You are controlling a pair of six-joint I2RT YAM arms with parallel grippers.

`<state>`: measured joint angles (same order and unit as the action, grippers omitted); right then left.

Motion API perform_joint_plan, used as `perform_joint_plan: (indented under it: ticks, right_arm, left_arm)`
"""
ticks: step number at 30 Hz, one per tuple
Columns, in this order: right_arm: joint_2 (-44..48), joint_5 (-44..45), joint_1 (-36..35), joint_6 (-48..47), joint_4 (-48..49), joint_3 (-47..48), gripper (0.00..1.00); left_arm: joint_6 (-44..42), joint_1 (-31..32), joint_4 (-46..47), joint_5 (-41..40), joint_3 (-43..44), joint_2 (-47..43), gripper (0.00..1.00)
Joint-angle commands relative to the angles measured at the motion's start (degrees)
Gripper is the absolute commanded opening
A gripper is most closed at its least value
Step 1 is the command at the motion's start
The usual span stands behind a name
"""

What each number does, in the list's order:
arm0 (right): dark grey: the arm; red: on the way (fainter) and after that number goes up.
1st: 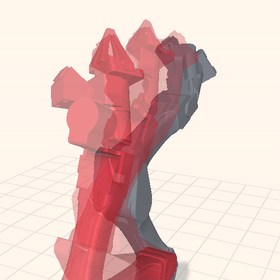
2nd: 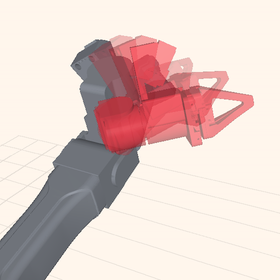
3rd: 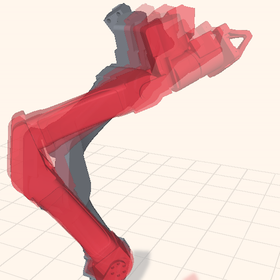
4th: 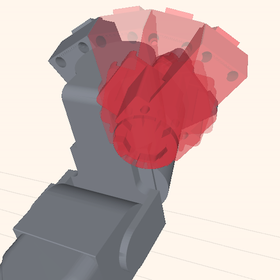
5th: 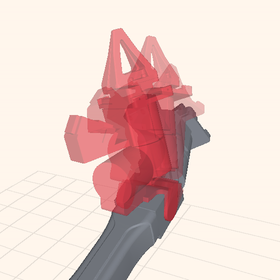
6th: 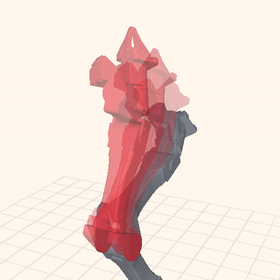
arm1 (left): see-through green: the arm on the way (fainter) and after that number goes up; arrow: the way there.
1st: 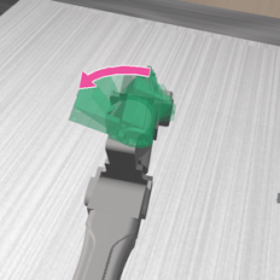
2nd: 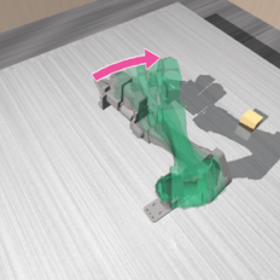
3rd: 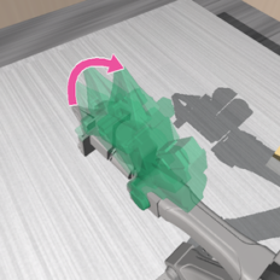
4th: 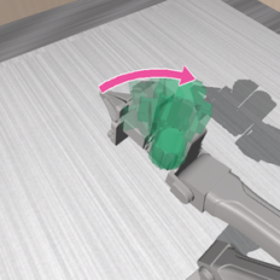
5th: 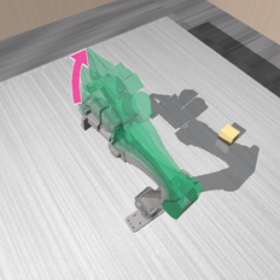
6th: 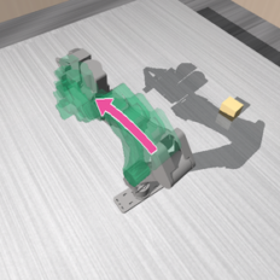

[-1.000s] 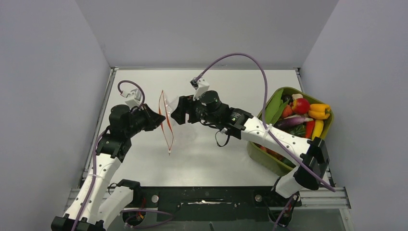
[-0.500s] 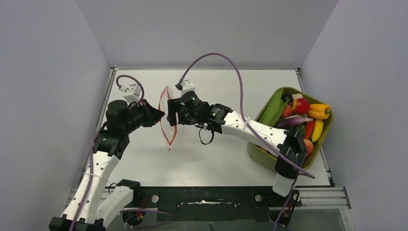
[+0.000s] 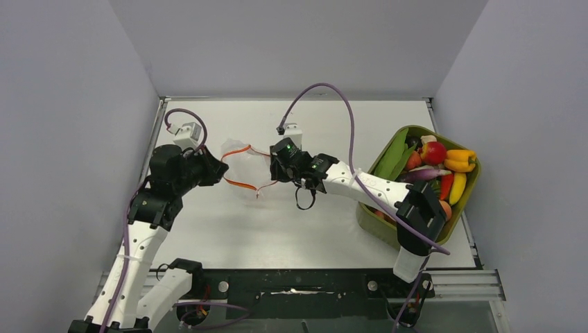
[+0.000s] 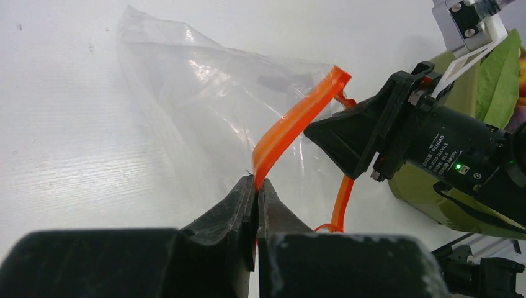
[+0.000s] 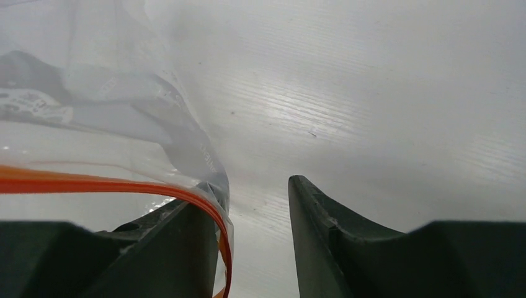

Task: Place the food in the zip-top bag and seal the zipper
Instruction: Open the zipper of the food storage bag.

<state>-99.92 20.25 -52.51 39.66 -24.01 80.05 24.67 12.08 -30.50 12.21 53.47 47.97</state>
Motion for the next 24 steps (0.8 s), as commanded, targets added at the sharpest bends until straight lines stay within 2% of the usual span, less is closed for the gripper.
perform_joint_plan:
  ticks: [1,14,17,24]
  right_arm:
    - [3.1,-3.7,-0.7,-1.7,6.7,0.8,0.44]
    - [10.6,-17.9,-0.8,-5.7,5.9,0.4,0.76]
    - [13.0,-16.8,-0.5,-6.0,4.0,-0.5,0.84]
    - [17.4,-6.0,1.8,-4.4,-4.3,-0.7,0.86]
  left_arm:
    - [-2.5,0.2,1.3,1.0,3.0,0.5,0.0]
    - [-1.6,0.2,6.6,8.3,-2.7,1.7,0.0]
    - [-1.8,0.3,9.5,8.9,-5.2,1.1,0.0]
    - [-3.0,0.3,13.8,10.6,-10.4,-1.4,0.0]
